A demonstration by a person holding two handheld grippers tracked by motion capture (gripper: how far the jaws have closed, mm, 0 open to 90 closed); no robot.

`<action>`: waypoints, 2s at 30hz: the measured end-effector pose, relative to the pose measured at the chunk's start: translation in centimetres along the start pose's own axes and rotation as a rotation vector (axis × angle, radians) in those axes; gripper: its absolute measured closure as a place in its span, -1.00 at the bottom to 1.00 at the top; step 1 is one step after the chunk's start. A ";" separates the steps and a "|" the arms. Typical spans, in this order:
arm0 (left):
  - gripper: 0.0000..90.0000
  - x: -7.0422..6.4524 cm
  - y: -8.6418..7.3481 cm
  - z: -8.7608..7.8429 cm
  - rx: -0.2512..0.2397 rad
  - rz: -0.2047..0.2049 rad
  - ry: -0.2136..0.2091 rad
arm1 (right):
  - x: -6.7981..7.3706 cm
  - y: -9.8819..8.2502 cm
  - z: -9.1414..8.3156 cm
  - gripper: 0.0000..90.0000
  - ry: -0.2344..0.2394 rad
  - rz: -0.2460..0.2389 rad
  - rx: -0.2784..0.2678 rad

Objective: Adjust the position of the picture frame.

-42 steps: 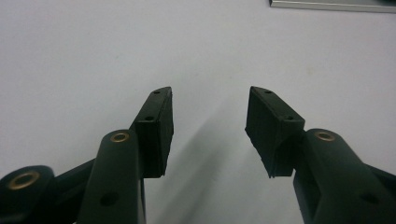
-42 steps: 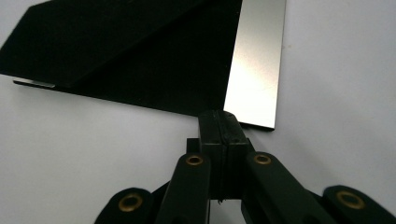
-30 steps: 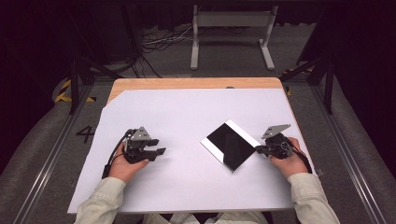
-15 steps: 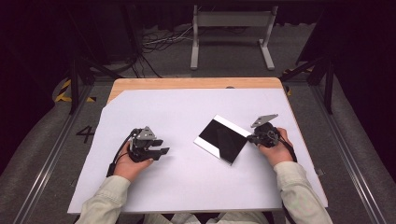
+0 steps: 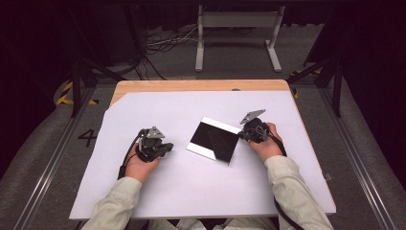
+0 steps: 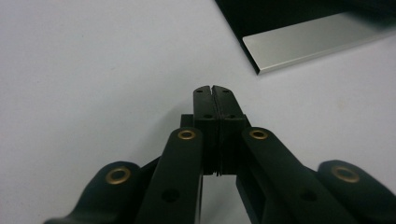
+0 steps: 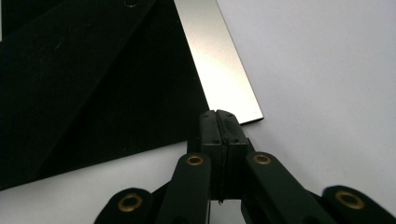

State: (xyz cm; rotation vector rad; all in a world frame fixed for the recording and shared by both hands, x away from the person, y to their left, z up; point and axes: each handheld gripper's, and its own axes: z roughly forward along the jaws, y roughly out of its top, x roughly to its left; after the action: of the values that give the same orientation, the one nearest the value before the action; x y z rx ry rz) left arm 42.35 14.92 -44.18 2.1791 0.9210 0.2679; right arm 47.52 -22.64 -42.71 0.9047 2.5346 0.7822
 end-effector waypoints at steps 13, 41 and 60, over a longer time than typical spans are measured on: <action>1.00 -0.1 1.8 2.8 0.012 -0.053 -0.010 | -0.3 -5.1 -4.2 0.99 -0.022 0.110 -0.135; 1.00 -6.6 4.6 5.8 0.091 0.089 -0.206 | -0.6 -7.7 -8.6 0.99 -0.048 0.152 -0.178; 0.99 -5.8 4.4 3.8 0.046 0.131 -0.129 | -1.1 -8.5 -9.7 0.96 -0.030 0.185 -0.172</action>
State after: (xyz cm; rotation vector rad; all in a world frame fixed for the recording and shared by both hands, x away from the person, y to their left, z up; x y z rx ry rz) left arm 42.21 6.81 -43.19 2.2744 0.7210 0.1678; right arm 39.70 -32.62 -40.01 1.0929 2.3386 1.0168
